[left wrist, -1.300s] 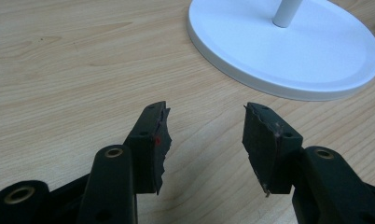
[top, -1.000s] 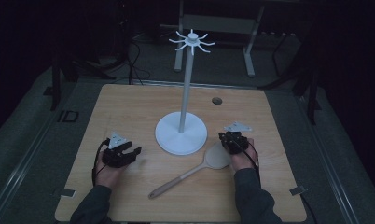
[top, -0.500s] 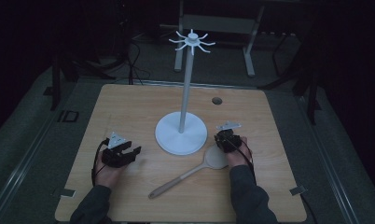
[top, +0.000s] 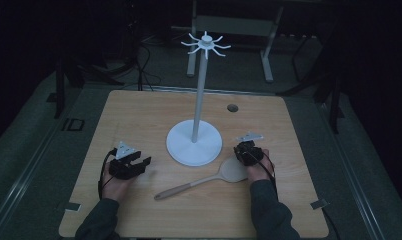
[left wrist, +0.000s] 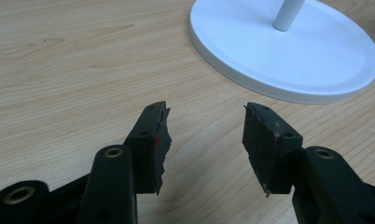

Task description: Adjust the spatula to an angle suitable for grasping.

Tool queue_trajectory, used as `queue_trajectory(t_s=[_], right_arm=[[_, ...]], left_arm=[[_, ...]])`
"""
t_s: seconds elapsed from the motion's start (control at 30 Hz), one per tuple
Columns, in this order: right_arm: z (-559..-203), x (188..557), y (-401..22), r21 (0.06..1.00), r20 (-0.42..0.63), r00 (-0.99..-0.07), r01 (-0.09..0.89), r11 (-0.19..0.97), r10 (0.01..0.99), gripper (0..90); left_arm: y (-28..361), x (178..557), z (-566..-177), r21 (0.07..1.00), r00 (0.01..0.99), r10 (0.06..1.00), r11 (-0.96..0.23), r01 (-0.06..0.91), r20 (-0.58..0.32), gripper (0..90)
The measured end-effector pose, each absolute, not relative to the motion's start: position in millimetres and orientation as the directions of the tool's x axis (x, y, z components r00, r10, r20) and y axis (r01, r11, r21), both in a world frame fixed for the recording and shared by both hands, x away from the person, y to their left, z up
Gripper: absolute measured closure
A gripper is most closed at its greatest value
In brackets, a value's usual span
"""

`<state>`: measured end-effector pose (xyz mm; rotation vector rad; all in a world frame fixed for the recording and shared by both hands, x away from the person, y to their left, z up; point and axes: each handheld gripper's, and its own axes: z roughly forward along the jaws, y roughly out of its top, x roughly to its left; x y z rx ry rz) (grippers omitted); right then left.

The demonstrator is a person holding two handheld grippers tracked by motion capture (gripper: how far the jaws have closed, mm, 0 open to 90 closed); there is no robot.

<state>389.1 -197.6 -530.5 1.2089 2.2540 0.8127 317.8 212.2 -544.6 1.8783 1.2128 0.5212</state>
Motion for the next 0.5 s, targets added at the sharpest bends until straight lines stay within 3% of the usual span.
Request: queue_trajectory(t_s=[0.5], right_arm=[[-527.3, 371.6, -214.6, 0.667, -0.095, -0.520, 0.600, 0.442, 0.849, 90.0]], left_arm=[[211.7, 317.9, -544.8, 0.809, 0.450, 0.889, -0.203, 0.552, -0.084, 50.4]])
